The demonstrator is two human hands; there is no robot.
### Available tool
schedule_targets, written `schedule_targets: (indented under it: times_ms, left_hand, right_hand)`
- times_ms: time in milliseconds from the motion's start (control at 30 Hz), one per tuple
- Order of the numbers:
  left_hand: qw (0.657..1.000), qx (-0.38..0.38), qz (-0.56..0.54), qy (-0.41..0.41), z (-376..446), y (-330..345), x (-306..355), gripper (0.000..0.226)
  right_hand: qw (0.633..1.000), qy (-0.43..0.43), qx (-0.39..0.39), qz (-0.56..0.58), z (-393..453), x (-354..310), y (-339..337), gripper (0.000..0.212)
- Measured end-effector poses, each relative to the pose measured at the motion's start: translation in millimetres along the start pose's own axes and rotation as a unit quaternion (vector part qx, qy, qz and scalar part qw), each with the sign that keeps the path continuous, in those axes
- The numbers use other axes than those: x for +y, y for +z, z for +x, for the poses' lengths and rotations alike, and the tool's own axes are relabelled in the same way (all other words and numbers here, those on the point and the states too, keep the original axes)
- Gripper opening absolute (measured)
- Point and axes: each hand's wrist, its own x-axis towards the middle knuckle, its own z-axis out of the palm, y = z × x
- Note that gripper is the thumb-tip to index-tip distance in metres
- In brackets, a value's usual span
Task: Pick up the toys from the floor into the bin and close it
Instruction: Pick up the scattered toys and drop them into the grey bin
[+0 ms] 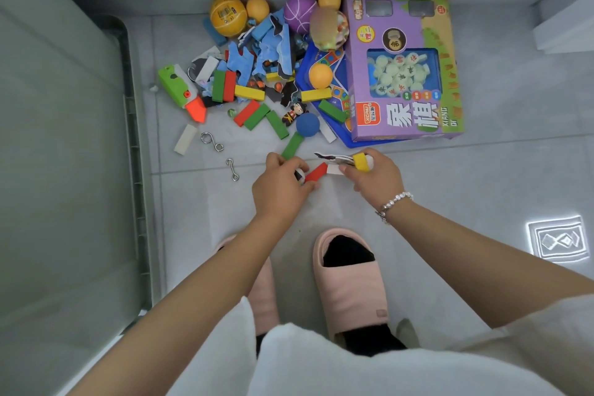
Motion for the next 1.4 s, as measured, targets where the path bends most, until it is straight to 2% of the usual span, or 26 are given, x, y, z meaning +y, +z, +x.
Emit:
schedule_targets:
  times_ms: [200,400,600,733,933,1033,1100,1200,1400]
  left_hand:
    - [0.999,-0.003,0.033,0.003,2,-1,-1,0.022]
    - [0.986,0.028,-0.132,-0.097,-2,-14,-5,0.014]
    - [0.896,0.071,-0.388,-0.201,-26,-70,22,0.019]
    - [0.858,0.129,-0.466,-0.173,-58,-131,48,0.020]
    - [0.800,0.267,-0.531,-0.085,-119,-232,59,0.008]
    - [0.767,0.335,-0.543,-0.075,-151,-279,47,0.012]
    - [0.757,0.373,-0.532,-0.072,-166,-304,34,0.013]
    - [0.760,0.408,-0.492,-0.115,-169,-323,8,0.009]
    - [0.789,0.371,-0.456,-0.179,-165,-317,-16,0.044]
  right_hand:
    - [0.998,0.042,-0.010,0.052,-2,-5,-6,0.027]
    - [0.991,0.048,-0.040,0.121,-6,-14,-6,0.024]
    - [0.977,0.016,-0.092,0.191,-19,-53,-9,0.021]
    - [0.960,-0.037,-0.132,0.243,-39,-107,-10,0.034]
    - [0.913,-0.133,-0.226,0.313,-95,-220,4,0.033]
    - [0.890,-0.182,-0.278,0.314,-129,-272,20,0.023]
    - [0.877,-0.193,-0.306,0.316,-150,-303,31,0.019]
    - [0.876,-0.240,-0.337,0.246,-171,-334,46,0.030]
    - [0.877,-0.345,-0.333,0.034,-179,-346,63,0.057]
